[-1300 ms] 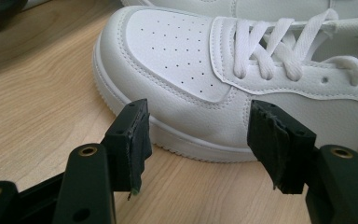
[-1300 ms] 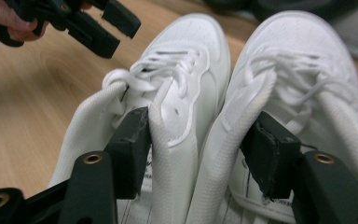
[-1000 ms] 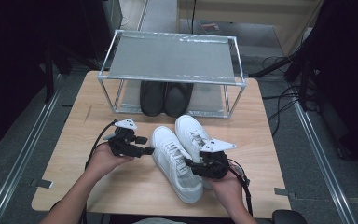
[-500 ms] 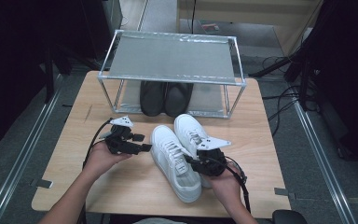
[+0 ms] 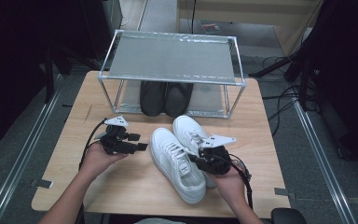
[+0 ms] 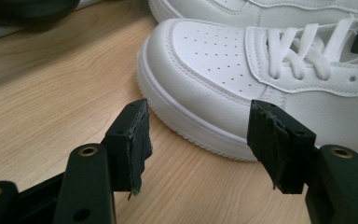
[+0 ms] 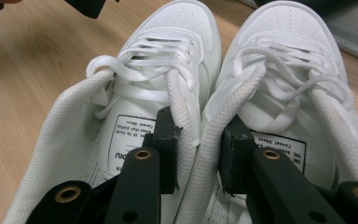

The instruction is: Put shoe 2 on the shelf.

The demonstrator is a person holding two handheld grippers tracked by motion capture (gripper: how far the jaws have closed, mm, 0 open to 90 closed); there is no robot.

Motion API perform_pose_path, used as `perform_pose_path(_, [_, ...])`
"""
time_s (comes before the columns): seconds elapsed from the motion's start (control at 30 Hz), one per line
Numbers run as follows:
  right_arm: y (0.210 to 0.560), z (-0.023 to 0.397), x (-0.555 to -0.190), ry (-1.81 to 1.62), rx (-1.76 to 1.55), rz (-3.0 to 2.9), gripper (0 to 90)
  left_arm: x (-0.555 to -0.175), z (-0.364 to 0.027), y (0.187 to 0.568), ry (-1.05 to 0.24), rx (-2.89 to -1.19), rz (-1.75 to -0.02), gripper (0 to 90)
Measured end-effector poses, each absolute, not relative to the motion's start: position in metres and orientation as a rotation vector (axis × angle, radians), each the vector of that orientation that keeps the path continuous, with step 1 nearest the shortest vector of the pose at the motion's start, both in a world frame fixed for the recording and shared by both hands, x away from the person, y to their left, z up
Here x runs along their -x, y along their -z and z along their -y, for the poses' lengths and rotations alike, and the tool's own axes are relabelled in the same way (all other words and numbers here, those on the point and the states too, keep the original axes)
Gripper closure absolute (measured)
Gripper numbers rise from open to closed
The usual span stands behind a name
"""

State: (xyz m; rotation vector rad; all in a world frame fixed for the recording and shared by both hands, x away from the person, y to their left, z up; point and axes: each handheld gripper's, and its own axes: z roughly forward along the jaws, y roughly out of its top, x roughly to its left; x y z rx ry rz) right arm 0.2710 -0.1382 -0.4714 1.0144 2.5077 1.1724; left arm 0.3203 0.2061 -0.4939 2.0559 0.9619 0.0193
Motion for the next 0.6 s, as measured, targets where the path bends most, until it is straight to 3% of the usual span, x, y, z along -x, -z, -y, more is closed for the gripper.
perform_pose_path(0.6, [0.455, 0.155, -0.292, -1.229, -0.851, -2.671, 74.2, -0.308, -0.23, 0.494, -0.097, -2.03, -1.039, 38.5])
